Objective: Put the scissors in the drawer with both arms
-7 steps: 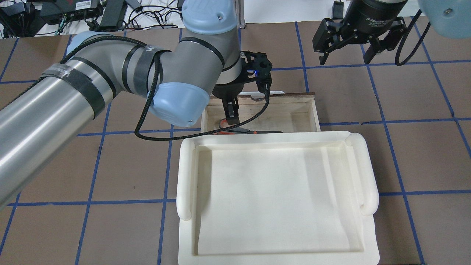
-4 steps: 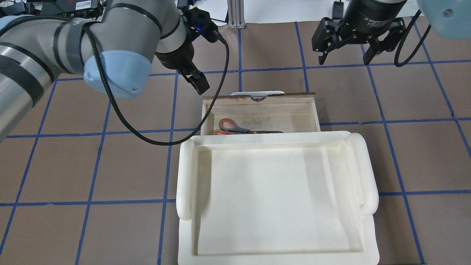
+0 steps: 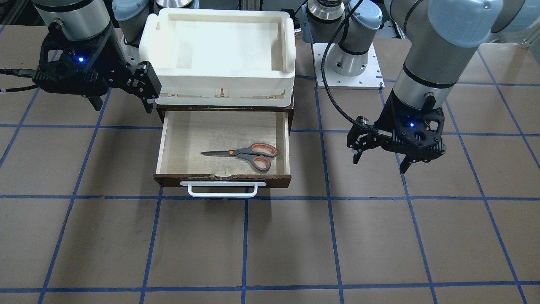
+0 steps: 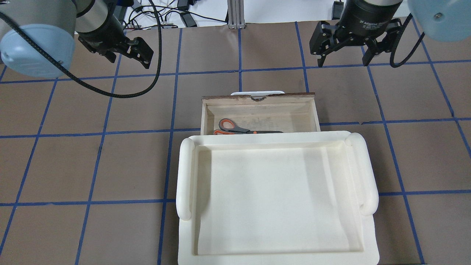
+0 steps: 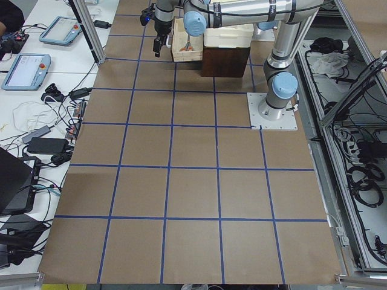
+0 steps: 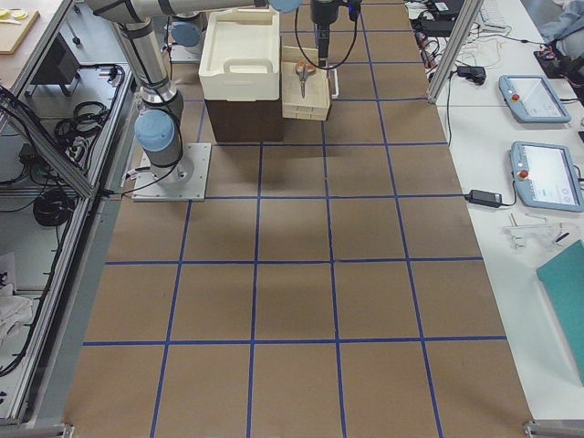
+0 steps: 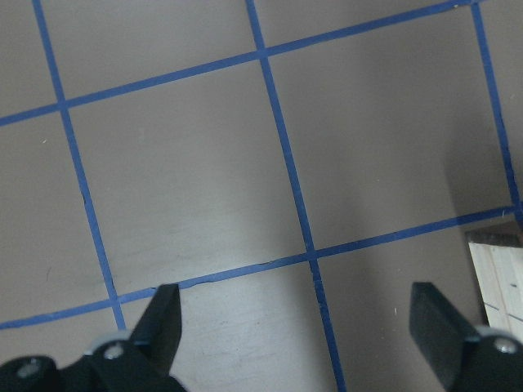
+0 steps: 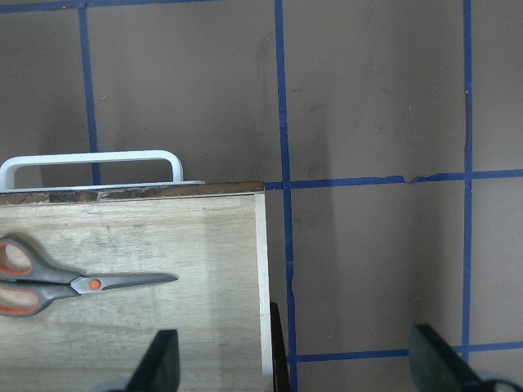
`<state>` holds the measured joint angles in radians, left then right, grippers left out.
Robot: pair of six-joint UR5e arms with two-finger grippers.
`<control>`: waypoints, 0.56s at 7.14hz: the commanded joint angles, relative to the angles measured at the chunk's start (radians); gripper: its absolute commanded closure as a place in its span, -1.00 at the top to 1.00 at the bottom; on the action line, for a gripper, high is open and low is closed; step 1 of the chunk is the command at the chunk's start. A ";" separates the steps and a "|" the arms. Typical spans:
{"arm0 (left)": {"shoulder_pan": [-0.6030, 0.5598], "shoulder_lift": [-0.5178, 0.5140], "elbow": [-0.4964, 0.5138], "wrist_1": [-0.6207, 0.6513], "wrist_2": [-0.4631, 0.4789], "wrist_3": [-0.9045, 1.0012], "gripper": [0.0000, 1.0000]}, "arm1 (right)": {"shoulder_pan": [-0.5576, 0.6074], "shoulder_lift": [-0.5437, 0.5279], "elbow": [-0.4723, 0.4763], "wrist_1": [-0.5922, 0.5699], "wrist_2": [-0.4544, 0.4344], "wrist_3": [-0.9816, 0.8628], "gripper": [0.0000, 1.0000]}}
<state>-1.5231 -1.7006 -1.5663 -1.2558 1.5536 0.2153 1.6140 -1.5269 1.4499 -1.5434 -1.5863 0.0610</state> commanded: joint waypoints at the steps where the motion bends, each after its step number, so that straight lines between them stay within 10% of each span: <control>1: 0.008 0.019 -0.004 -0.063 0.003 -0.134 1.00 | 0.000 -0.004 0.007 0.000 0.003 -0.081 1.00; 4: 0.011 0.097 -0.003 -0.264 0.038 -0.186 1.00 | 0.000 -0.007 0.015 -0.004 0.002 -0.124 1.00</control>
<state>-1.5139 -1.6365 -1.5697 -1.4530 1.5679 0.0501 1.6132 -1.5323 1.4627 -1.5455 -1.5856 -0.0543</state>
